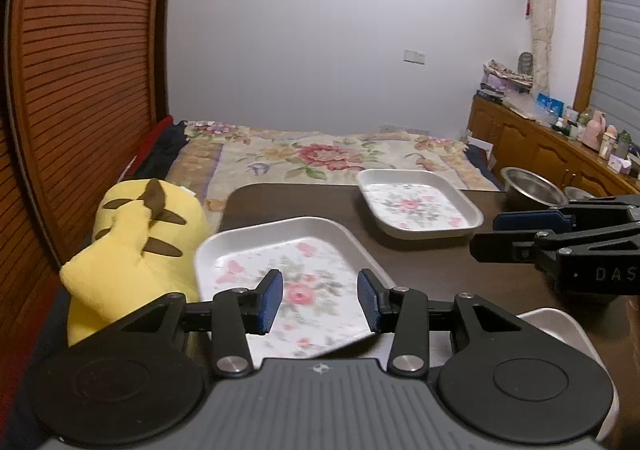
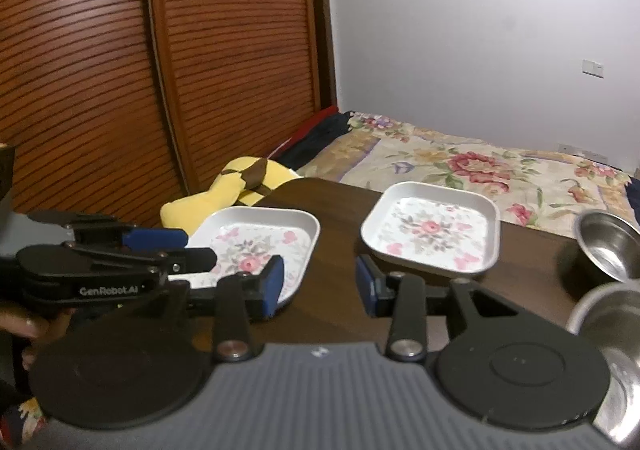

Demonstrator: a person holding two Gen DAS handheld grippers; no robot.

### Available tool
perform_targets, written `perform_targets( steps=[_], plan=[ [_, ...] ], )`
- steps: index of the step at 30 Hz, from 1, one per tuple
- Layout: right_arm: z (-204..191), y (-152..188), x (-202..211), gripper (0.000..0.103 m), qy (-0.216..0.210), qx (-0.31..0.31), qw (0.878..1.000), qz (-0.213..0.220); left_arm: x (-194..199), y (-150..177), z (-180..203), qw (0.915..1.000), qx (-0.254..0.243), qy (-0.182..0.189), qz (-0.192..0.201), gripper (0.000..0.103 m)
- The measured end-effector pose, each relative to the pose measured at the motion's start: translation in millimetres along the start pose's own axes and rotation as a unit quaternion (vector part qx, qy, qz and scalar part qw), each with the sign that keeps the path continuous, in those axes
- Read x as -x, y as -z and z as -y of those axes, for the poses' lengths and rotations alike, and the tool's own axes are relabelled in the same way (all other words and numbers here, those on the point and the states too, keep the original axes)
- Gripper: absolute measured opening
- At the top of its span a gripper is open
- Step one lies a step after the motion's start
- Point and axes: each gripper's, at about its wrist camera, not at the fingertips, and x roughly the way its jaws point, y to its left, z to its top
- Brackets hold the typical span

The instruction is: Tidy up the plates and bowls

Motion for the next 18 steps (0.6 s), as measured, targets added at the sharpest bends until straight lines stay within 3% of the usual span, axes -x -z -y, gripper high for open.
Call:
perform_targets(
  steps=[12, 18],
  plan=[
    [-14, -12, -63, 0.041, -0.016, -0.010, 0.998, -0.066, -17, 7, -62, 0.9990, 0.037, -0.021, -0.012, 0.043],
    [-17, -10, -85, 0.039, -0.009, -0.008, 0.996, -0.093, -26, 14, -73, 0.9985, 0.050, -0.015, -0.020, 0.036]
  ],
)
